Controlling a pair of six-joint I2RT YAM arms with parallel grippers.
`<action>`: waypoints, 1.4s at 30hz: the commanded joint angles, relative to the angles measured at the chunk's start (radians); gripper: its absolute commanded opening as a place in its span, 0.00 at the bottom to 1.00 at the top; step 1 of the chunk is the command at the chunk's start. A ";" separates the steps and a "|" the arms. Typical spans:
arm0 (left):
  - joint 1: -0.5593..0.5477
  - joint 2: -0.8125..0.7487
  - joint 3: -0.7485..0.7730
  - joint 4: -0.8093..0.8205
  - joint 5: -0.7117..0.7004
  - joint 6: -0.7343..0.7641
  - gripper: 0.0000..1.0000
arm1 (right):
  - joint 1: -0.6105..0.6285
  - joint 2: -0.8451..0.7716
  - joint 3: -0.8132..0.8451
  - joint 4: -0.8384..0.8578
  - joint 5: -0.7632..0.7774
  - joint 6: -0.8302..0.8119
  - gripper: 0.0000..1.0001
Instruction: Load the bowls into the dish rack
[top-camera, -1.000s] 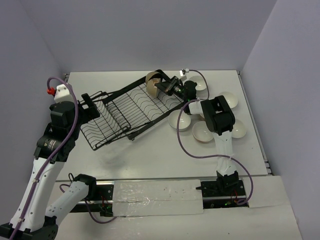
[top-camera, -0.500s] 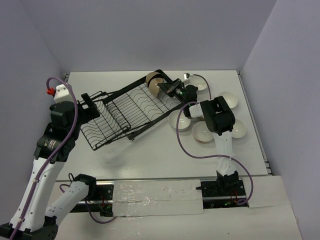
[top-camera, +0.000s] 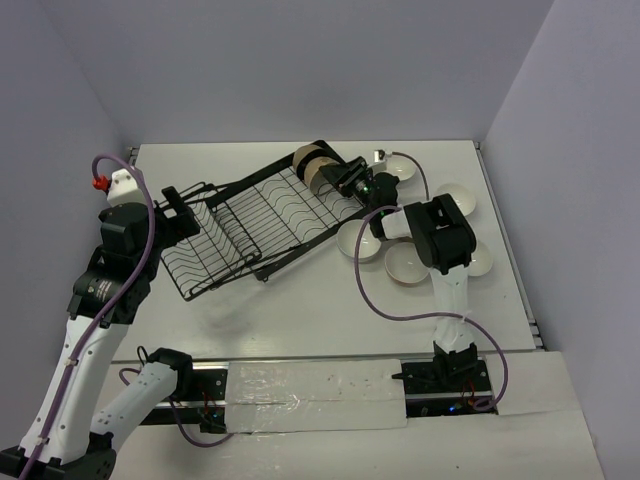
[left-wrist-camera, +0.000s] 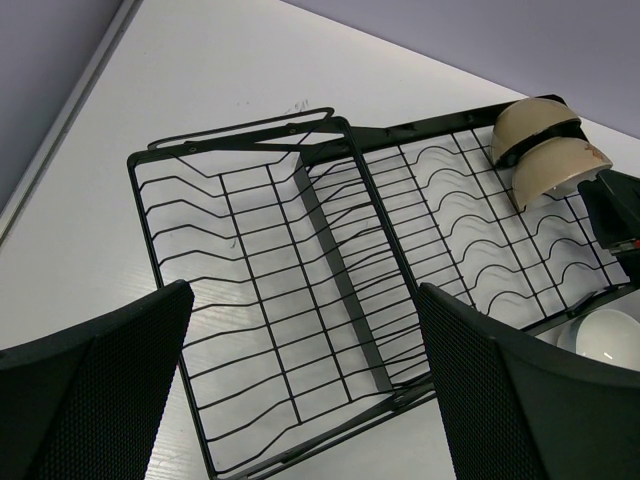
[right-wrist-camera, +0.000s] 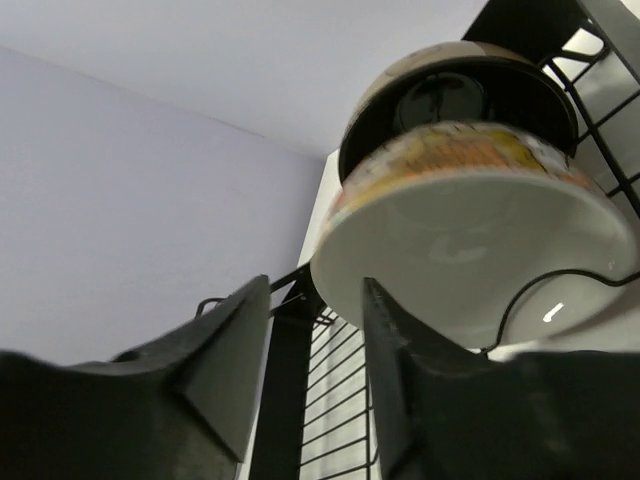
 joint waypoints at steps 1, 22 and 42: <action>-0.003 -0.009 0.024 0.006 0.010 -0.013 0.99 | -0.004 -0.088 -0.002 0.000 0.019 -0.052 0.52; -0.003 -0.012 -0.006 0.063 0.036 0.027 0.99 | 0.017 -0.727 -0.037 -1.116 0.257 -0.716 0.71; -0.026 -0.012 -0.082 0.181 0.129 0.036 0.99 | 0.008 -1.106 -0.424 -1.697 0.313 -0.752 0.64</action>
